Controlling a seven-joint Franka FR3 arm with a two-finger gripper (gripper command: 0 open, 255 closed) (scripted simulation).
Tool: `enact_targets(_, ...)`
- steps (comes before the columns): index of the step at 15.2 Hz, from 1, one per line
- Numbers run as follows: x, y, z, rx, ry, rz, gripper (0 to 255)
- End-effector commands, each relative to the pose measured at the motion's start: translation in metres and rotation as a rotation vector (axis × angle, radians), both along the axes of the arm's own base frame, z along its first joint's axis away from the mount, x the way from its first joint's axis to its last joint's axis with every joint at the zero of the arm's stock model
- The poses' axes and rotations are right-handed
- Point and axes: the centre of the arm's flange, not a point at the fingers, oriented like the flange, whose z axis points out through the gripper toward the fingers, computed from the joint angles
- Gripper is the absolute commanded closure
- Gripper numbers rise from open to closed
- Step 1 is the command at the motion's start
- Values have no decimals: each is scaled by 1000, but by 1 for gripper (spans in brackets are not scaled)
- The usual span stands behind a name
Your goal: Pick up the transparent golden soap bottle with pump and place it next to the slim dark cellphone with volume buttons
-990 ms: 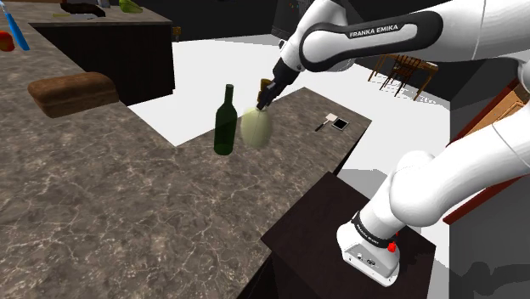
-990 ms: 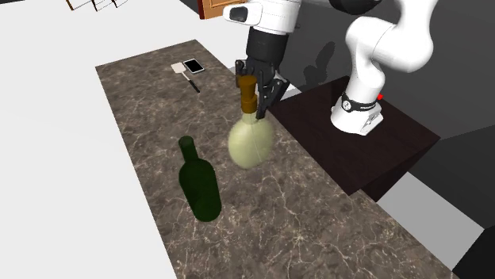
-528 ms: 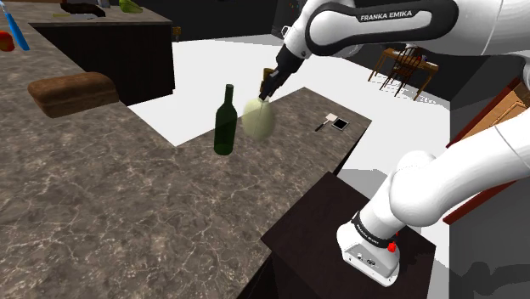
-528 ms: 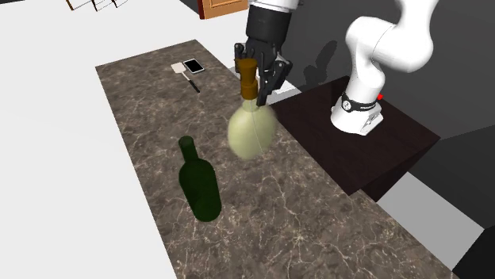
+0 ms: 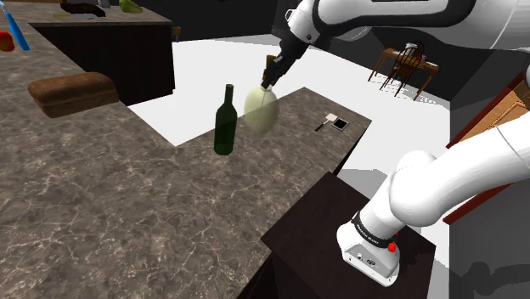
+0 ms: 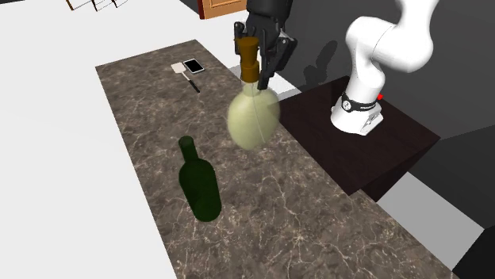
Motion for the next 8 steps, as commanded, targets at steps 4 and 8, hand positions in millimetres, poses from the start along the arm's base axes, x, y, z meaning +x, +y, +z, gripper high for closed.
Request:
enact_targets(4, 0, 0, 27, 0, 0, 0, 255)
enact_targets(8, 0, 0, 48, 0, 0, 0, 255)
